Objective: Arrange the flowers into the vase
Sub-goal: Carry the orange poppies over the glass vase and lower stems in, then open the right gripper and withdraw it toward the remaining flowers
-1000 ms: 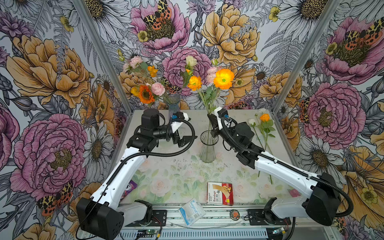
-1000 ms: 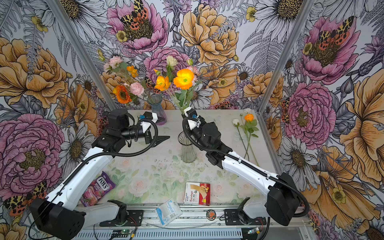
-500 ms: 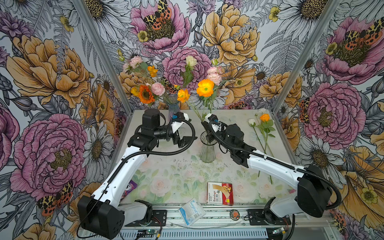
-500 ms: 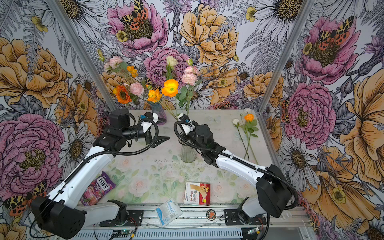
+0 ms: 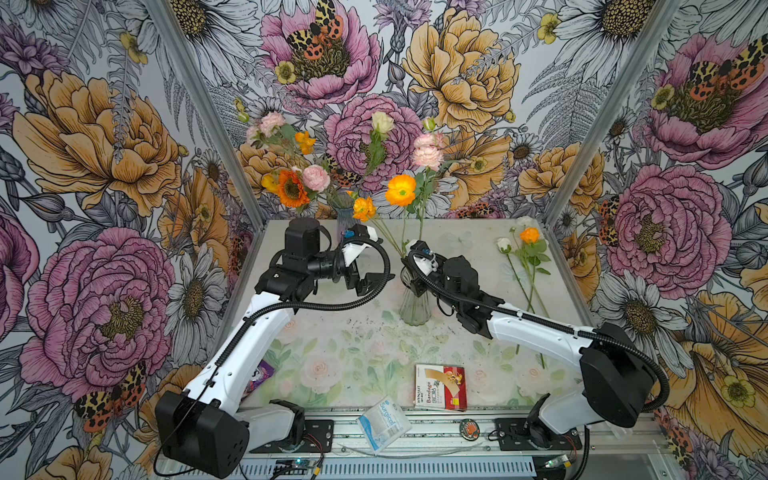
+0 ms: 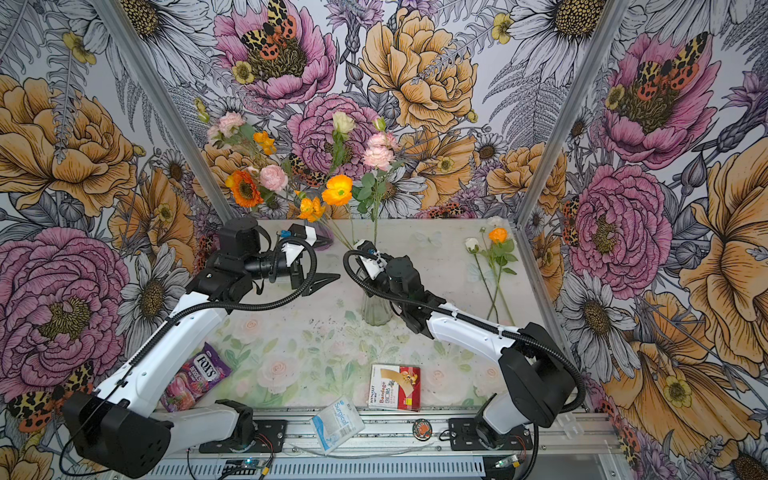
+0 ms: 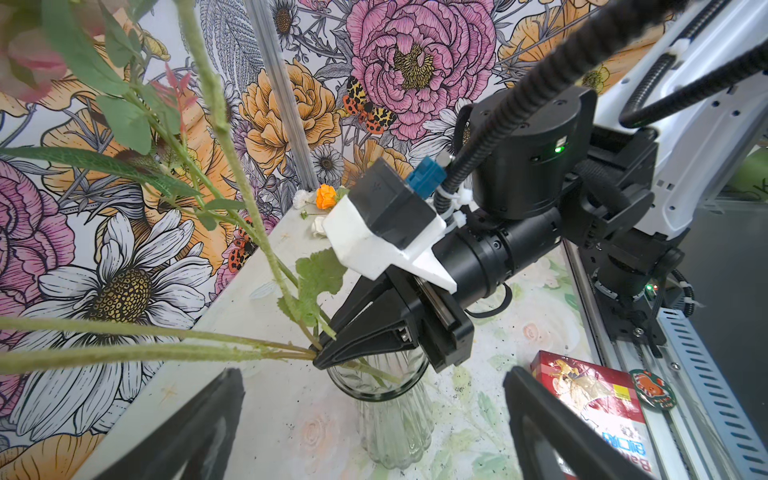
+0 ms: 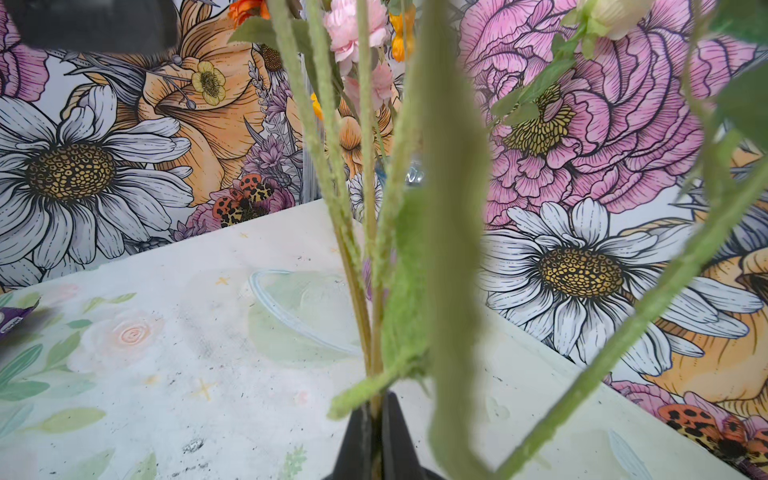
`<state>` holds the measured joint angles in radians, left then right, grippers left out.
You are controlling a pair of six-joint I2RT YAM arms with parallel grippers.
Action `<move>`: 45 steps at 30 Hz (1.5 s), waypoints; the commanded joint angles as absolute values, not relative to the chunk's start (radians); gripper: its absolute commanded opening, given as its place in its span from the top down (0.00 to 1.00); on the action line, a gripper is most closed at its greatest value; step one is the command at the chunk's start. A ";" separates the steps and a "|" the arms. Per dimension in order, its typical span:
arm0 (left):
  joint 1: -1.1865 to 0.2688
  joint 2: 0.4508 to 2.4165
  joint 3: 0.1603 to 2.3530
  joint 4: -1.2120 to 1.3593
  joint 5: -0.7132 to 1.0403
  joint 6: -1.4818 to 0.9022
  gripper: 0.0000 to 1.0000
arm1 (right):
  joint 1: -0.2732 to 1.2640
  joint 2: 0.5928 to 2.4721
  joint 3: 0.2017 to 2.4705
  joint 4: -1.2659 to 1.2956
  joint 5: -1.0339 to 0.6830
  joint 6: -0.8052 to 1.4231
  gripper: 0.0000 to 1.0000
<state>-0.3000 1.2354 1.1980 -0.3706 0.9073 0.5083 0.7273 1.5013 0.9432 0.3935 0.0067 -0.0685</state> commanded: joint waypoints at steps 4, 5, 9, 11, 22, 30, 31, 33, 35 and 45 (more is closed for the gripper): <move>-0.285 1.241 1.229 -0.380 0.939 0.520 0.01 | 0.726 1.501 0.932 0.396 0.037 -0.050 0.80; -0.285 1.244 1.230 -0.379 0.939 0.520 0.01 | 0.726 1.497 0.930 0.395 0.037 -0.050 0.79; -0.284 1.243 1.231 -0.379 0.939 0.520 0.01 | 0.726 1.475 0.936 0.371 0.038 -0.057 0.76; -0.285 1.243 1.230 -0.379 0.940 0.521 0.01 | 0.726 1.460 0.939 0.354 0.041 -0.061 0.73; -0.315 1.244 1.232 -0.380 0.948 0.518 0.01 | 0.724 1.261 0.904 0.208 0.094 -0.072 0.32; -0.409 1.258 1.225 -0.396 0.843 0.543 0.01 | 0.688 1.091 0.915 -0.053 0.317 0.046 0.28; -0.428 1.263 1.223 -0.399 0.783 0.552 0.01 | 0.665 1.081 0.918 -0.090 0.351 0.082 0.28; -0.454 1.271 1.210 -0.396 0.658 0.579 0.01 | 0.595 1.075 0.934 -0.175 0.391 0.186 0.28; -0.477 1.278 1.198 -0.396 0.530 0.605 0.01 | 0.506 1.074 0.940 -0.246 0.382 0.280 0.30; -0.618 1.288 1.196 -0.395 0.654 0.601 0.01 | 0.171 1.165 0.887 -0.431 0.344 0.451 0.34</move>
